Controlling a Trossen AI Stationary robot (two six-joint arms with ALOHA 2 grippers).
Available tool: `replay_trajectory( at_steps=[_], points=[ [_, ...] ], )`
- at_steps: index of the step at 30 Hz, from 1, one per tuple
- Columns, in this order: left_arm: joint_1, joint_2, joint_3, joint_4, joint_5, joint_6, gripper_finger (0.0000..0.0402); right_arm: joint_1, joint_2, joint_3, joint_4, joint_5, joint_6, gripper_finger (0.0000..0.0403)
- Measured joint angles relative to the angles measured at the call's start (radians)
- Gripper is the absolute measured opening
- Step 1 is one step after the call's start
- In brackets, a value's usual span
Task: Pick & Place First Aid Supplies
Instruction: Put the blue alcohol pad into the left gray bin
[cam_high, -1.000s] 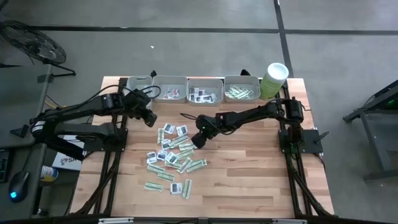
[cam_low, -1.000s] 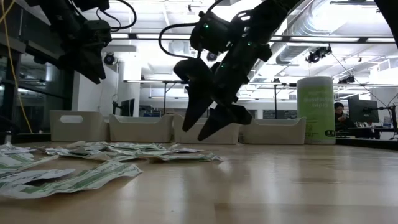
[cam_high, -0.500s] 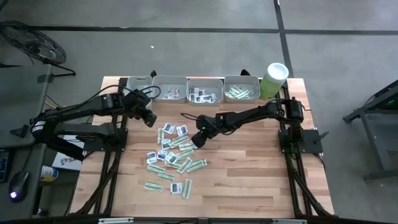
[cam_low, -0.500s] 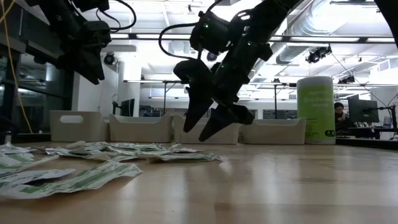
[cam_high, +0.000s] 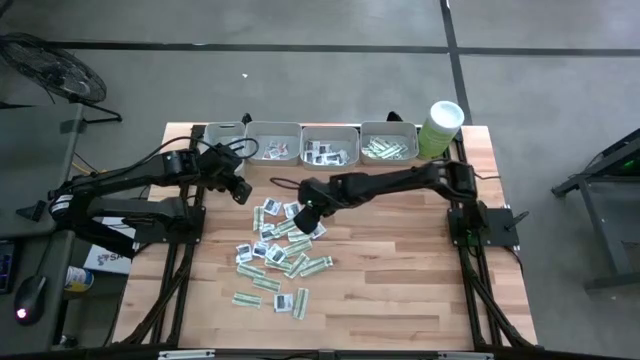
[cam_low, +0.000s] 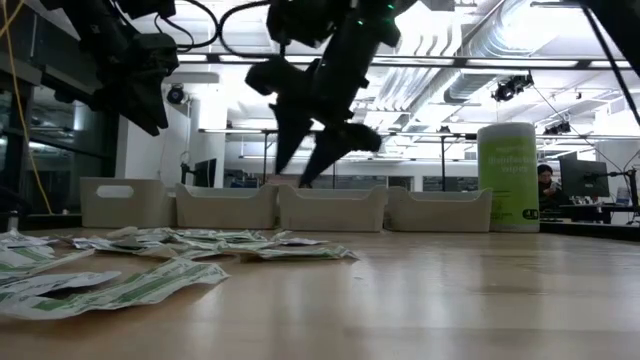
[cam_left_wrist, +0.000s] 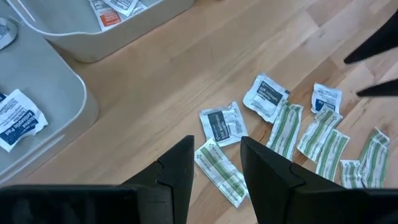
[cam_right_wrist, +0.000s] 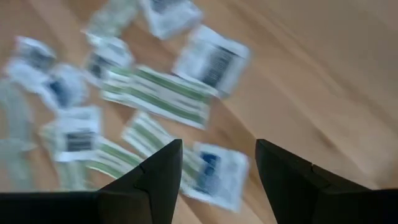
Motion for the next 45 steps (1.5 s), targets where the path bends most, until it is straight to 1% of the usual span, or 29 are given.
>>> replay_trajectory(
  at_steps=[3, 6, 12, 26, 28, 31, 41, 45],
  points=[
    [0.0, 0.0, 0.0, 0.0, 0.001, 0.0, 0.0131, -0.001, 0.032, 0.089, -0.172, 0.024, 0.033, 0.0197],
    [0.0, 0.0, 0.0, 0.0, 0.003, 0.0, 0.0131, -0.002, 0.049, 0.118, -0.222, 0.009, 0.038, 0.0197],
    [0.0, 0.0, 0.0, -0.001, 0.003, 0.0, 0.0131, -0.002, 0.05, 0.053, -0.207, -0.013, 0.065, 0.0197],
    [0.0, 0.0, 0.0, -0.001, 0.002, 0.0, 0.0131, 0.016, 0.05, -0.092, 0.012, -0.052, 0.137, 0.0197],
    [0.0, 0.0, 0.0, -0.001, 0.002, 0.001, 0.0131, 0.016, 0.051, -0.102, 0.017, -0.052, 0.141, 0.0197],
    [0.0, 0.0, 0.0, -0.001, 0.002, 0.001, 0.0131, 0.016, 0.051, -0.122, 0.078, -0.052, 0.141, 0.0197],
    [0.0, 0.0, 0.0, -0.001, -0.004, 0.003, 0.0131, 0.017, 0.051, -0.141, 0.094, -0.036, 0.146, 0.0197],
    [0.0, 0.0, 0.0, -0.001, -0.005, 0.01, 0.0131, 0.027, 0.087, -0.135, 0.105, -0.044, 0.138, 0.0197]
  ],
)
